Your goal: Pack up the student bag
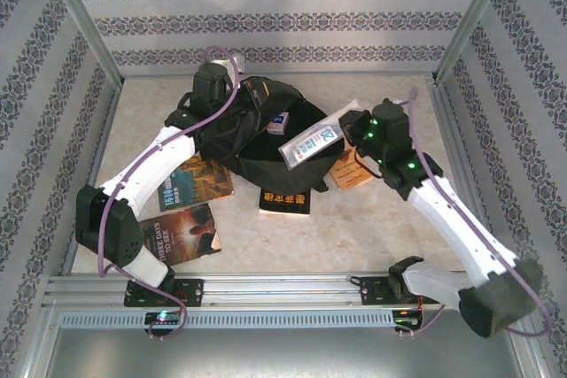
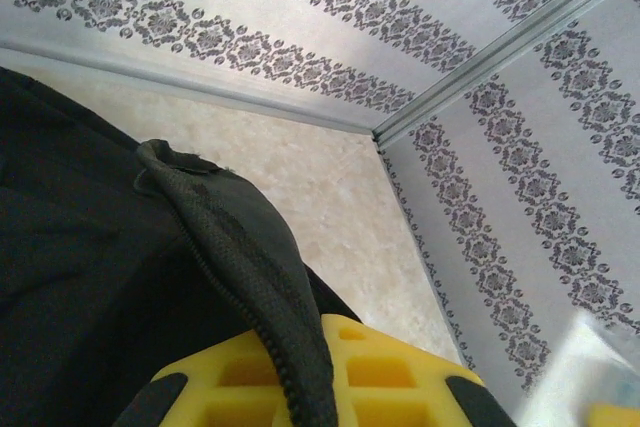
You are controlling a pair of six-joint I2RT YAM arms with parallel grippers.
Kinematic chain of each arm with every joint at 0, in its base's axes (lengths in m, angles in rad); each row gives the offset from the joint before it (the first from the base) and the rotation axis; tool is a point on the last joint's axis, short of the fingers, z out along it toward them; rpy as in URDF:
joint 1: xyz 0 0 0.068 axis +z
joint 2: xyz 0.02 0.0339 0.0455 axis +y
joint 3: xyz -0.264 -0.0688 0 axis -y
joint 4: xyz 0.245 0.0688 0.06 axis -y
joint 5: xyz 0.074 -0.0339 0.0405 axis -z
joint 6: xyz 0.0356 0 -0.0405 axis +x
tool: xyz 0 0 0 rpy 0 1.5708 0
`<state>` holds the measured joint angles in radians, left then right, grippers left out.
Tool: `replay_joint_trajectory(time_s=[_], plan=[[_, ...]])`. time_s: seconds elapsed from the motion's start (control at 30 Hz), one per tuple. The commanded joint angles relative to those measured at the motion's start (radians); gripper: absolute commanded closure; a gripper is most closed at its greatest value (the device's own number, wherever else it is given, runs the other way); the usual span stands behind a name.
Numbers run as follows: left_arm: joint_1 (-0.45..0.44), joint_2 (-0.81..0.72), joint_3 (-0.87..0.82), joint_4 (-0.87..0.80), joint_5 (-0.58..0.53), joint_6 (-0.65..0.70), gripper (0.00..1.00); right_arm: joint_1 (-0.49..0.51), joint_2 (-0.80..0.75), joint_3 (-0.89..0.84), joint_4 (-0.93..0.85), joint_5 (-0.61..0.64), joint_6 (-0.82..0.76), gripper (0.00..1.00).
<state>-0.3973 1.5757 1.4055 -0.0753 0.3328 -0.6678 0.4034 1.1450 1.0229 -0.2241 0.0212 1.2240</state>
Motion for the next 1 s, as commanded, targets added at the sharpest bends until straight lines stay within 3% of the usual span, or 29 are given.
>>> replay_joint_trajectory(time_s=[0.0, 0.3, 0.83, 0.9, 0.97], plan=[[0.008, -0.002, 0.08, 0.074, 0.009, -0.029, 1.0, 0.023, 0.097, 0.044, 0.065, 0.169, 0.082, 1.0], [0.008, 0.063, 0.161, 0.082, 0.024, -0.045, 1.0, 0.059, 0.381, 0.111, 0.278, 0.138, 0.241, 1.0], [0.009, 0.107, 0.197, 0.09, 0.026, -0.047, 1.0, 0.16, 0.744, 0.401, 0.397, 0.043, 0.333, 0.99], [0.011, 0.107, 0.199, 0.088, 0.027, -0.045, 1.0, 0.166, 0.792, 0.449, 0.41, 0.017, 0.325, 0.96], [0.017, 0.109, 0.199, 0.086, 0.025, -0.047, 1.0, 0.166, 0.825, 0.477, 0.415, -0.01, 0.328, 0.86]])
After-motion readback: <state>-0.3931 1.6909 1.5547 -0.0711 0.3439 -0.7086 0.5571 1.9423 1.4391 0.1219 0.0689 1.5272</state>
